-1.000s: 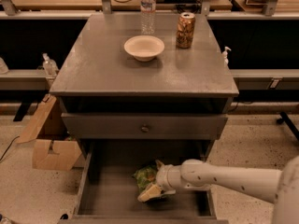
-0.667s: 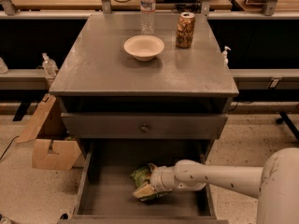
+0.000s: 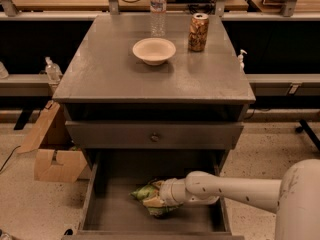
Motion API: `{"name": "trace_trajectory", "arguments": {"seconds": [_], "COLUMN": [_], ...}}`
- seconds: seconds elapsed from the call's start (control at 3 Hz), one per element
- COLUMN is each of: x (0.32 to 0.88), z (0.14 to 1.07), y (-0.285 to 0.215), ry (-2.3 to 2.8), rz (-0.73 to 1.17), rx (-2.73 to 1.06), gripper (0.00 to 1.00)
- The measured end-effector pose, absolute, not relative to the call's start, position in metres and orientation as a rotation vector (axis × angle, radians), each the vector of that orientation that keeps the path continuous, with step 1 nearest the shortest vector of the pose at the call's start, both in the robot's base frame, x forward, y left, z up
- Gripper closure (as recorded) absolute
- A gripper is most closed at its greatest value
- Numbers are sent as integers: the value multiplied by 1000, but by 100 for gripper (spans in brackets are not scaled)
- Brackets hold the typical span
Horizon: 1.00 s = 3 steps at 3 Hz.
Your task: Pick green jalapeno chip bag from middle drawer and place on counter
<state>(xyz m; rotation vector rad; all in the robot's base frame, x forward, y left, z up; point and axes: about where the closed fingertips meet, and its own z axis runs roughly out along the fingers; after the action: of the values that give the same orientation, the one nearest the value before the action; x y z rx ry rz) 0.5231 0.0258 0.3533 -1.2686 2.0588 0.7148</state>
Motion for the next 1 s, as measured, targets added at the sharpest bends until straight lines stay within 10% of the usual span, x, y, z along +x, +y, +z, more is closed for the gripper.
{"name": "trace_trajectory", "arguments": {"seconds": [0.33,1.0], "x": [523,523], "z": [356,359], "y": [26,26], "ry": [2059,2059], "rz": [715,715], "rx": [-1269,-1269], "gripper": [95,100]}}
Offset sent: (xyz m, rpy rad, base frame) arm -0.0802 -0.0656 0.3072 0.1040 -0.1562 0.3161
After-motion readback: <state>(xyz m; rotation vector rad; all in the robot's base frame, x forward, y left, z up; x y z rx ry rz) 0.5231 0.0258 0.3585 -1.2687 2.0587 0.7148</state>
